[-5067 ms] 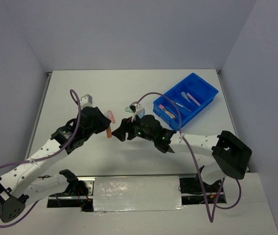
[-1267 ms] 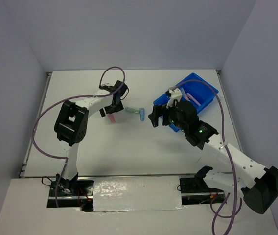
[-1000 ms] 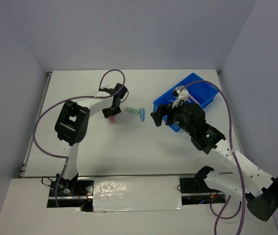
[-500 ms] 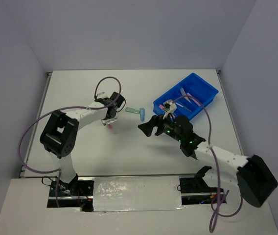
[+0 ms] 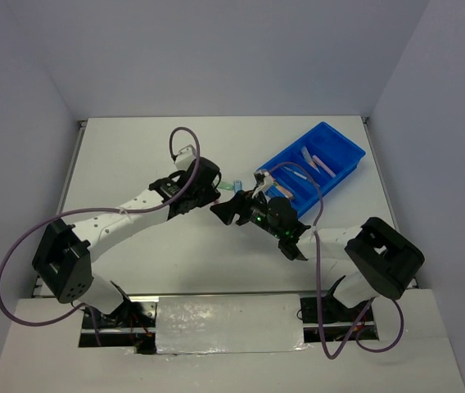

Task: Sort the stationery into containers
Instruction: Pick up the stationery from the center of the board, then place the stationery in the storage box.

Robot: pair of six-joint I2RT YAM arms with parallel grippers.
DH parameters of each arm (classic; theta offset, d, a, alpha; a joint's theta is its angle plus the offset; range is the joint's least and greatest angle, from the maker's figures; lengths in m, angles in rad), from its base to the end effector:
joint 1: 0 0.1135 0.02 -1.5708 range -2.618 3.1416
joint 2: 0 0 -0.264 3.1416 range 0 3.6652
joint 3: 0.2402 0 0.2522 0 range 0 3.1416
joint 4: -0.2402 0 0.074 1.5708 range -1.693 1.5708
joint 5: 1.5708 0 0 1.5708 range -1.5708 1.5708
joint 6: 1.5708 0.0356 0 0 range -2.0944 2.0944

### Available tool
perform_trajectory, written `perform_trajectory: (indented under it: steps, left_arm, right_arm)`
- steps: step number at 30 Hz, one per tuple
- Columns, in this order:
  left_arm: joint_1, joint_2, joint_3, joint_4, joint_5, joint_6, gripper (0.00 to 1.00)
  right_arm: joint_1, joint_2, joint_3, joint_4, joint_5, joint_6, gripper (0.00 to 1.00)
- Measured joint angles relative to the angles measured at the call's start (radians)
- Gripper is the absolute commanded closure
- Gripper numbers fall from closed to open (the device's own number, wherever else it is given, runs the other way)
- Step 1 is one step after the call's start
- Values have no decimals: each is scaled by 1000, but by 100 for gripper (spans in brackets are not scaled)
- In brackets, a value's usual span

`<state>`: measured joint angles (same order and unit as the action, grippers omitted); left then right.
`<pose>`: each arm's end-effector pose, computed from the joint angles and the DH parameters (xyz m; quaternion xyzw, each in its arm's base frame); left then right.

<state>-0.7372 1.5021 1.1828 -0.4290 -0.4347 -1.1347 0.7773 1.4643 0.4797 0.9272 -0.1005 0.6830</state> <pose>0.2553 -0.2115 0.2846 -0.2612 0.8604 -0.1971 0.3906 0.2018 0.2036 0.1989 -0.0687 0.7238 0.4845 0.4865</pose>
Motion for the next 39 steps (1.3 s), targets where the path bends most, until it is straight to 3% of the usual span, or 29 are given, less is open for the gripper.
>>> perform_trajectory:
  steps: [5,13,16,18,22,24,25,26,27,28,33,36,39]
  left_arm:
    - [-3,-8,-47,21,48,-13,100]
    - [1,-59,-48,54,54,-22,100]
    - [0,-67,-48,57,66,-23,100]
    - [-5,-68,-48,58,77,-24,98]
    - [-4,-75,-62,79,84,-24,91]
    - [-4,-85,-72,92,85,-23,83]
    - [-4,-89,-75,93,84,-22,78]
    - [-4,-95,-77,93,84,-21,45]
    - [-4,-100,-77,91,84,-17,20]
    - [-4,-104,-77,89,81,-14,1]
    - [44,-111,23,-32,83,43,1]
    - [161,-122,162,-110,66,93,1]
    - [290,-222,166,-99,74,146,1]
  right_arm:
    - [0,4,8,7,26,-8,34]
    - [0,50,75,-11,33,-27,35]
    - [0,73,77,-7,37,-30,49]
    - [0,88,77,-6,38,-37,69]
    - [2,98,79,6,32,-36,79]
    - [2,99,80,10,32,-45,80]
    - [1,99,80,14,31,-53,93]
    - [0,98,80,15,27,-63,100]
    - [-1,98,80,17,21,-71,100]
    - [-4,95,80,17,15,-84,100]
    - [-153,21,80,-124,-63,-193,100]
    - [-333,-56,96,-302,-80,-301,100]
    - [-503,-111,168,-520,-37,-430,100]
